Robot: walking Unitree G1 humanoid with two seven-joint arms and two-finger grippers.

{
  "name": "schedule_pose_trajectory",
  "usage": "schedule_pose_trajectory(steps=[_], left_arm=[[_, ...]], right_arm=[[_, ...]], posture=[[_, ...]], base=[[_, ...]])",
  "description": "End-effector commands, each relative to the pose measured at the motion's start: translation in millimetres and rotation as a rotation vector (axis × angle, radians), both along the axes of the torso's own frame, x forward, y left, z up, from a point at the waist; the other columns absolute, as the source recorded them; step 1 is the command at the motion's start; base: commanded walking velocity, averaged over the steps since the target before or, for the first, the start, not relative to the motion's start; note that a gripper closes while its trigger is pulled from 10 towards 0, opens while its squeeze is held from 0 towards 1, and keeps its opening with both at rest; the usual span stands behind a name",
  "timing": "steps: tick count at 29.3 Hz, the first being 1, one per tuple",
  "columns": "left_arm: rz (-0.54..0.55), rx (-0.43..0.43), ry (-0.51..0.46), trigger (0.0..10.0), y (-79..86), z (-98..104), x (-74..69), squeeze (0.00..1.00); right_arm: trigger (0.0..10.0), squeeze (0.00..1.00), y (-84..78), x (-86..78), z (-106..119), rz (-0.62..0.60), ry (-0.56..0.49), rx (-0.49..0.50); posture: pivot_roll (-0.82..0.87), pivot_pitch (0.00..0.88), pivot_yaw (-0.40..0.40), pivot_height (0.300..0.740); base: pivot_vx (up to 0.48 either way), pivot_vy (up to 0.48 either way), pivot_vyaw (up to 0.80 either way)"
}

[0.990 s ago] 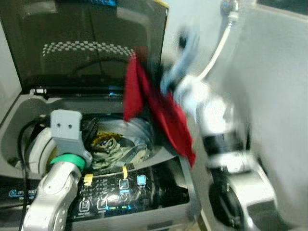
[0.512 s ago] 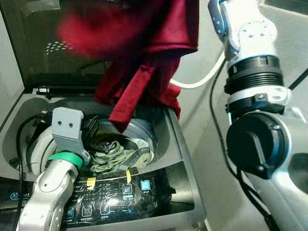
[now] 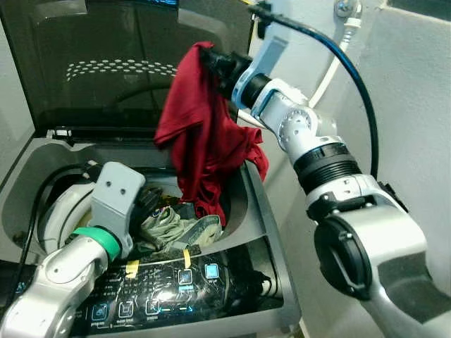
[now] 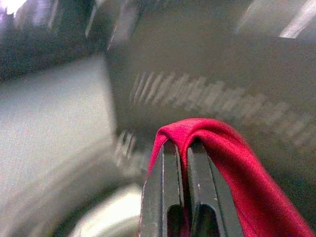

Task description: Clothes washing

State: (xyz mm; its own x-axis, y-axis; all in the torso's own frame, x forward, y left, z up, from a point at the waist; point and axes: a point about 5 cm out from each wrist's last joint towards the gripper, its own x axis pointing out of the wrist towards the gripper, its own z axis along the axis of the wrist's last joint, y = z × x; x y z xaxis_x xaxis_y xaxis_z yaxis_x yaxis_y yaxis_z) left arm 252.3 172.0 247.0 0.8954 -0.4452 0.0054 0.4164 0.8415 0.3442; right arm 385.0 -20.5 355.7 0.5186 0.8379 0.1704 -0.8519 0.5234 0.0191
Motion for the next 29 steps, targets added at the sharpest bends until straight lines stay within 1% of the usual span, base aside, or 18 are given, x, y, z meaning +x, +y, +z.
schedule_pose_trajectory(steps=[1,3,5,6,8,9,10,11,12,13,15,16,20,23,26,27,28,29], left_arm=[[-0.062,0.011,0.042,10.0,-5.7,-3,-5.2,0.0],[-0.062,0.011,0.042,10.0,-5.7,-3,-5.2,0.0],[-0.104,0.028,0.066,10.0,-8.1,-4,-8.5,0.0],[-0.104,0.028,0.066,10.0,-8.1,-4,-8.5,0.0],[-0.132,0.061,0.11,10.0,-9.7,-7,-12.1,0.0],[-0.132,0.061,0.11,10.0,-9.7,-7,-12.1,0.0],[-0.137,0.076,0.136,10.0,-10.1,-9,-13.9,0.0],[-0.142,0.089,0.162,10.0,-10.1,-10,-15.6,0.0],[-0.141,0.107,0.186,10.0,-9.9,-11,-16.9,0.0],[-0.141,0.107,0.186,10.0,-9.9,-11,-16.9,0.0],[-0.144,0.132,0.212,10.0,-9.5,-13,-18.8,0.0],[-0.145,0.144,0.217,10.0,-9.4,-13,-19.6,0.0],[-0.151,0.158,0.225,10.0,-9.5,-13,-20.9,0.0],[-0.153,0.163,0.231,10.0,-9.4,-14,-22.0,0.0],[-0.159,0.168,0.25,10.0,-10.3,-15,-23.6,0.0],[-0.159,0.168,0.25,10.0,-10.3,-15,-23.6,0.0],[-0.17,0.175,0.262,10.0,-11.5,-14,-23.8,0.0],[-0.173,0.176,0.265,10.0,-11.8,-14,-23.8,0.0]], right_arm=[[10.0,0.0,4.6,-6.8,-11,0.08,-0.002,-0.12],[10.0,0.0,4.6,-6.8,-11,0.08,-0.002,-0.12],[10.0,0.0,6.0,-11.5,-23,0.135,-0.021,-0.212],[10.0,0.0,6.0,-11.5,-23,0.135,-0.021,-0.212],[10.0,0.0,4.8,-14.6,-39,0.189,-0.048,-0.328],[10.0,0.0,4.8,-14.6,-39,0.189,-0.048,-0.328],[10.0,0.0,4.3,-14.9,-43,0.202,-0.049,-0.353],[10.0,0.0,4.0,-15.9,-45,0.214,-0.043,-0.354],[10.0,0.0,4.5,-16.3,-44,0.227,-0.011,-0.314],[10.0,0.0,4.5,-16.3,-44,0.227,-0.011,-0.314],[10.0,0.0,4.8,-17.4,-42,0.25,0.026,-0.272],[10.0,0.99,4.9,-18.1,-42,0.264,0.024,-0.268],[10.0,1.0,5.1,-19.7,-41,0.28,0.017,-0.27],[10.0,1.0,5.9,-20.6,-39,0.288,0.016,-0.257],[10.0,1.0,4.4,-21.3,-27,0.292,0.002,-0.189],[10.0,1.0,4.4,-21.3,-27,0.292,0.002,-0.189],[10.0,0.0,0.4,-20.9,-19,0.29,0.001,-0.159],[10.0,0.0,-0.7,-20.9,-17,0.292,0.003,-0.155]], posture=[[0.11,0.0,-0.024,0.74],[0.11,0.0,-0.024,0.74],[0.12,0.0,-0.02,0.74],[0.12,0.0,-0.02,0.74],[0.12,0.0,-0.015,0.74],[0.12,0.0,-0.015,0.74],[0.12,0.0,-0.014,0.74],[0.12,0.0,-0.013,0.74],[0.11,0.0,-0.011,0.74],[0.11,0.0,-0.011,0.74],[0.12,0.0,-0.012,0.74],[0.12,0.0,-0.015,0.74],[0.12,0.0,-0.017,0.74],[0.12,0.0,-0.018,0.74],[0.12,0.0,-0.011,0.74],[0.12,0.0,-0.011,0.74],[0.13,0.0,-0.004,0.74],[0.13,0.0,-0.004,0.74]], base=[[0.0,0.0,0.0],[0.0,0.0,0.0],[0.0,0.0,0.0],[0.0,0.0,0.0],[0.0,0.0,0.0],[0.0,0.0,0.0],[0.0,0.0,0.0],[0.0,0.0,0.0],[0.0,0.0,0.0],[0.0,0.0,0.0],[0.0,0.0,0.0],[0.0,0.0,0.0],[0.0,0.0,0.0],[0.0,0.0,0.0],[0.0,0.0,0.0],[0.0,0.0,0.0],[0.0,0.0,0.0],[0.0,0.0,0.0]])
